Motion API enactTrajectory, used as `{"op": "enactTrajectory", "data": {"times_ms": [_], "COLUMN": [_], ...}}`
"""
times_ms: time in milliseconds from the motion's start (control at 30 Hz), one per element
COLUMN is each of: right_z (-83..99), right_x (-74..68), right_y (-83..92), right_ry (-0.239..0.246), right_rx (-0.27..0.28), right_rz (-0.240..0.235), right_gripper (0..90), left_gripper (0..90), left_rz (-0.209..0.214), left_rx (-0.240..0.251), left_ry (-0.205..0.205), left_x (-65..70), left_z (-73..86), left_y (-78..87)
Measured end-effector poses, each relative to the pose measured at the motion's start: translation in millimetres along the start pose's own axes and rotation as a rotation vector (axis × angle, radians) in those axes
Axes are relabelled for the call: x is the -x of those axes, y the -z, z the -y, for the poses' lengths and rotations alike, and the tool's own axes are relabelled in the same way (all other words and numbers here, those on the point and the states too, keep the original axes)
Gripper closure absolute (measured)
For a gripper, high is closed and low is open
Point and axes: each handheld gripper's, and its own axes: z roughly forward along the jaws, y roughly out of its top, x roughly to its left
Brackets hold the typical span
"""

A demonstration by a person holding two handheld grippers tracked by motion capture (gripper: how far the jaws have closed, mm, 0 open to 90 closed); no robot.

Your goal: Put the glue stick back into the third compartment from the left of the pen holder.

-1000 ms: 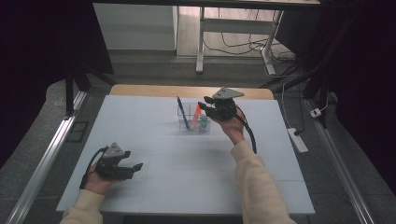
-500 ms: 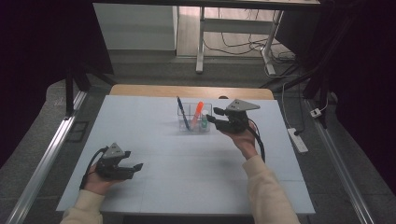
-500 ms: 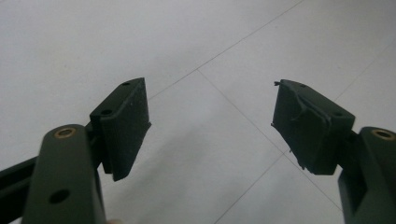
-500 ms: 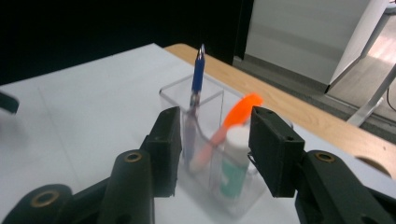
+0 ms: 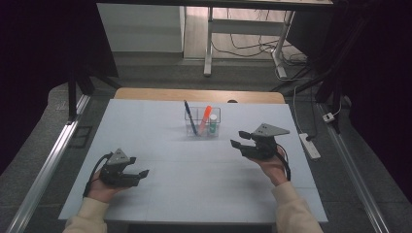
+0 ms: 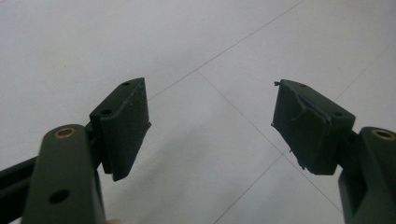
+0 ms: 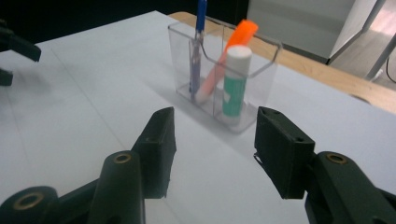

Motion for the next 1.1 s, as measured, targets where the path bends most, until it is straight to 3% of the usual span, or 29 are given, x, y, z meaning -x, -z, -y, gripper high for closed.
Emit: {"op": "enactTrajectory", "data": {"times_ms": [600,1100], "right_z": [61.6,66.2], "right_x": [12.6,10.5], "right_y": [62.8,64.0], "right_ry": [-0.039,-0.018], "right_rx": [-0.043,-0.054], "right_rz": [0.061,0.050], "right_gripper": [45.8,44.2], "left_gripper": [26.7,26.8], "left_rz": [0.002,0.002], "left_rx": [0.004,0.013], "left_ry": [-0.001,-0.007], "left_x": [0.3,0.8], "left_z": [-1.0,-2.4], "left_y": [-0.9,0.3]}}
